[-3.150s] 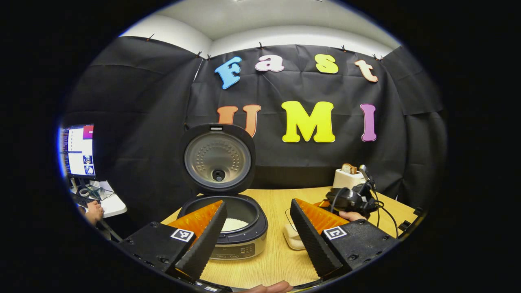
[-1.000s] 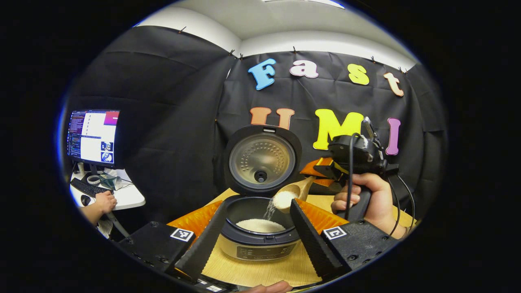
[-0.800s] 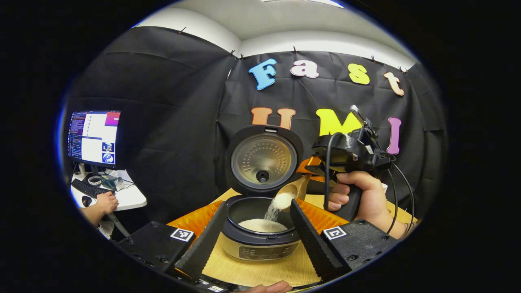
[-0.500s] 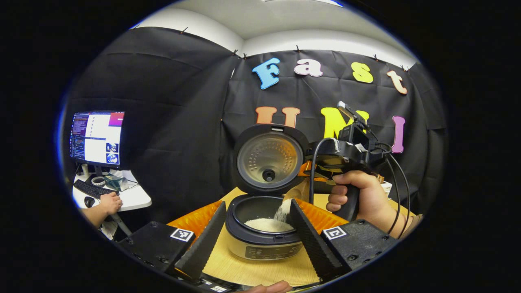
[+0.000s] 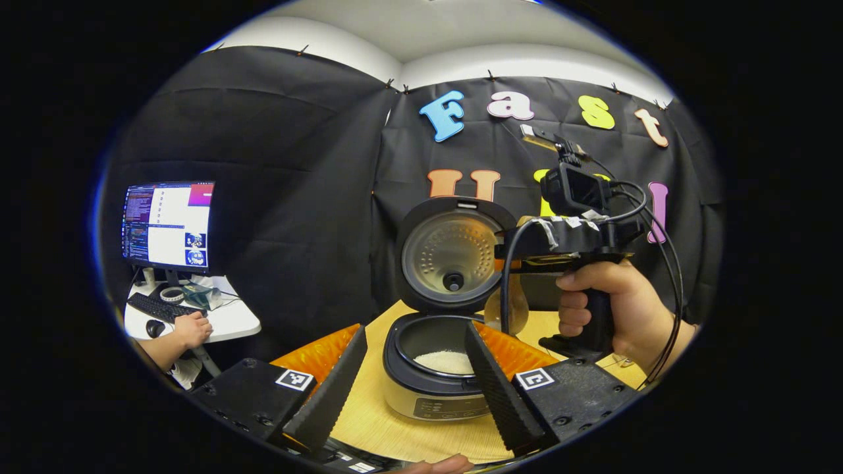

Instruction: Close the left gripper, press the button to open the rice cooker; take a wooden spoon from the chopstick holder with the right hand, scoop a spoonful of rice and pour it into the rice cooker, then put the wooden spoon back into the chopstick holder.

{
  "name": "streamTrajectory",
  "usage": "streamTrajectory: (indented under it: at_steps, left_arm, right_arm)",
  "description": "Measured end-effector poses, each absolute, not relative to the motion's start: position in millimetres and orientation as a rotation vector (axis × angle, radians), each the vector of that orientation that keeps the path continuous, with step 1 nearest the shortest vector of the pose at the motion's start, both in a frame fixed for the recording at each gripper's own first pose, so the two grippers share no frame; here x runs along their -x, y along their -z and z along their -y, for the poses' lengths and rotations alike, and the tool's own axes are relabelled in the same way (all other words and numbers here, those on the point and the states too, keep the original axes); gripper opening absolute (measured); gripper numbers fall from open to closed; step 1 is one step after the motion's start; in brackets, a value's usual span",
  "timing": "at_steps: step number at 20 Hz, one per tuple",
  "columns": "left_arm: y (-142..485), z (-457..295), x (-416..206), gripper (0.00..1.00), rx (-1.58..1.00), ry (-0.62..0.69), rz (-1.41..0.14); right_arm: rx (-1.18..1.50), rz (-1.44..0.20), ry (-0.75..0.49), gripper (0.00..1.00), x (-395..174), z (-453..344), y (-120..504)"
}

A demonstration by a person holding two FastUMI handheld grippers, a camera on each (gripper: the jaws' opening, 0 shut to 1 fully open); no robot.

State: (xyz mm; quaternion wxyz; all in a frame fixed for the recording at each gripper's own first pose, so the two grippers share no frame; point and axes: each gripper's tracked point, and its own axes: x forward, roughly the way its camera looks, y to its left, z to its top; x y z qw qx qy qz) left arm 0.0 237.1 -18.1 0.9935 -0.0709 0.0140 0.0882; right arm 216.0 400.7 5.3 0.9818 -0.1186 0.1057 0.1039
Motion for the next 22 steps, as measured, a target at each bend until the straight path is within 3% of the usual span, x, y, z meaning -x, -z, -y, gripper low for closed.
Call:
streamTrajectory:
  at_steps: [8,14,22]
  left_arm:
    - [18.0,-246.6,-2.5,0.95,0.141,-0.222,-0.038]
    - [14.0,-237.9,-1.3,0.95,0.135,-0.222,-0.033]
    - [6.9,-210.4,-4.0,0.95,0.105,-0.162,-0.018]
  right_arm:
    - [0.364,-0.162,-0.234,0.02,-204.8,-411.4,-5.7]
    - [0.437,-0.218,-0.394,0.02,-193.2,-425.4,15.7]
    - [0.415,-0.180,-0.348,0.03,-189.0,-364.8,-3.9]
